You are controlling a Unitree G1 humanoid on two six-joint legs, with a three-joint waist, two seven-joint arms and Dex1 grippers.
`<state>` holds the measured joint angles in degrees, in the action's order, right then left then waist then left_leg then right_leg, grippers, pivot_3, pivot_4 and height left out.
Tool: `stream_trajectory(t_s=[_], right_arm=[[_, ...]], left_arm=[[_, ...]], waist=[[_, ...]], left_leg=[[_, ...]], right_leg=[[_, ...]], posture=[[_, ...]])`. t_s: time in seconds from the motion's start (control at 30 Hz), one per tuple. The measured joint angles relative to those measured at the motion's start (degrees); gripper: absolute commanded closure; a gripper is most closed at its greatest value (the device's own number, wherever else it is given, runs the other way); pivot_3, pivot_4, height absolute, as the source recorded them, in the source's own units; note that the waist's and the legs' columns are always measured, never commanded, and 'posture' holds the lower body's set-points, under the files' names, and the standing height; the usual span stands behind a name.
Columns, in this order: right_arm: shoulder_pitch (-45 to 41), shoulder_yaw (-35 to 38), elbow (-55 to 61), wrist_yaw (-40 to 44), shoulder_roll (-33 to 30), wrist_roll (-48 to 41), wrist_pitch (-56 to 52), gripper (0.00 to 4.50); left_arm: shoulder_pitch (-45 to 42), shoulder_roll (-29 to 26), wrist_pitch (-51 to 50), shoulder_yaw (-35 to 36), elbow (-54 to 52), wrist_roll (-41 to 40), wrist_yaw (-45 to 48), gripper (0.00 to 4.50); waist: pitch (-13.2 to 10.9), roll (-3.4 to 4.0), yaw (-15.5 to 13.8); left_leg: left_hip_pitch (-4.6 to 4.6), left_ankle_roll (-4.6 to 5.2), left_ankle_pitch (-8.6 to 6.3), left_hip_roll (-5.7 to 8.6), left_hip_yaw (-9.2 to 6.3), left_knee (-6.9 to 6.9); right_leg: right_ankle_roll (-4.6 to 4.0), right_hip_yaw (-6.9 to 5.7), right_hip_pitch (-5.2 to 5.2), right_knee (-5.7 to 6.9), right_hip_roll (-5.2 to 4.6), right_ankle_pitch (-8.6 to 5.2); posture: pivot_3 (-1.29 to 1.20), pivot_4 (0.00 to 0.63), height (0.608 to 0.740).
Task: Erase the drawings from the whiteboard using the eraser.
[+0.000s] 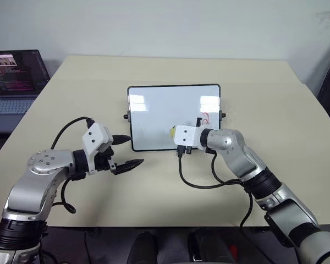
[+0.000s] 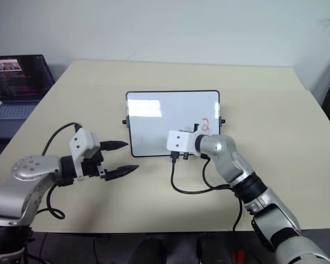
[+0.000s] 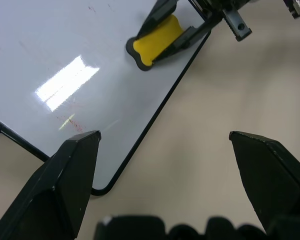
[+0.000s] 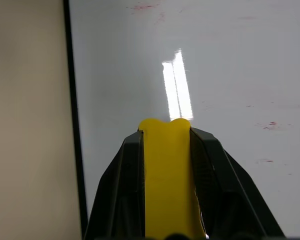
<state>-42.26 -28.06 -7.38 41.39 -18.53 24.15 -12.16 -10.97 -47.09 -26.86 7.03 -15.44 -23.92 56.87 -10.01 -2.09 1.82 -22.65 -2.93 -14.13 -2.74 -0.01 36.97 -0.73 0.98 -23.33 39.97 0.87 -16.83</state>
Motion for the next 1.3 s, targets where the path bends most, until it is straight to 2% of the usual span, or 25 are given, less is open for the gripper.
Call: stream_trajectory(t_s=[0.17,0.33,0.57,0.7,0.83,0.97,1.3], right_arm=[[-2.8,1.3,-3.3,-6.5,1.6,0.6,0.9,3.53],[-2.1,1.8,-1.5,-4.3,-0.4,0.5,0.4,3.53],[4.6,2.0,5.4,-0.7,-2.1,0.4,-3.0,3.53],[8.7,6.4,11.2,-1.9,-1.7,-1.6,-8.5,3.53],[9.6,14.0,18.8,-4.4,-2.9,-3.1,-13.7,3.53],[9.5,19.1,17.7,-8.3,-6.0,-3.0,-14.4,3.53],[9.9,19.6,15.7,-13.1,-4.0,-3.5,-14.5,3.53]], left_arm=[[-0.6,0.2,0.0,-0.2,0.0,-0.1,0.0,0.0],[-1.4,0.2,0.0,-0.5,0.1,-0.2,0.3,0.0],[-6.1,1.0,1.3,-3.2,2.7,0.0,2.5,0.0],[-8.8,1.9,2.4,-5.7,5.0,0.3,4.2,0.0],[-12.0,2.9,3.6,-7.7,7.2,0.6,5.6,0.0],[-13.0,4.1,4.2,-9.3,8.4,1.2,6.5,0.0],[-14.9,4.6,4.8,-10.3,9.1,1.5,8.1,0.0]], waist=[[0.0,0.01,0.0],[0.0,0.0,-0.2],[0.0,-0.01,-0.2],[0.0,0.01,-0.2],[0.0,0.01,-0.2],[0.0,0.01,-0.2],[0.0,0.03,0.1]], left_leg=[[0.03,-0.01,0.01,0.01,0.01,0.01],[-0.03,0.0,0.01,0.0,0.0,0.0],[-0.01,0.0,0.01,0.04,-0.02,0.01],[-0.08,-0.01,0.01,0.05,-0.01,0.0],[-0.14,-0.01,0.0,0.05,-0.01,0.0],[-0.13,-0.01,0.0,0.11,0.05,-0.02],[-0.19,-0.01,0.0,0.09,0.09,-0.04]], right_leg=[[0.0,-0.01,0.0,0.02,0.05,0.0],[0.0,0.0,0.02,-0.03,-0.03,0.0],[0.01,-0.03,0.03,0.0,0.0,0.0],[0.01,-0.03,-0.01,-0.02,0.02,0.0],[0.01,-0.03,-0.04,-0.07,0.02,-0.01],[0.01,-0.01,-0.04,-0.1,0.02,-0.01],[0.0,0.05,-0.13,-0.08,0.1,-0.02]], posture=[[0.0,0.15,0.74],[0.0,0.15,0.74],[0.0,0.15,0.74],[0.0,0.15,0.74],[0.0,0.15,0.74],[0.0,0.15,0.74],[0.0,0.15,0.74]])
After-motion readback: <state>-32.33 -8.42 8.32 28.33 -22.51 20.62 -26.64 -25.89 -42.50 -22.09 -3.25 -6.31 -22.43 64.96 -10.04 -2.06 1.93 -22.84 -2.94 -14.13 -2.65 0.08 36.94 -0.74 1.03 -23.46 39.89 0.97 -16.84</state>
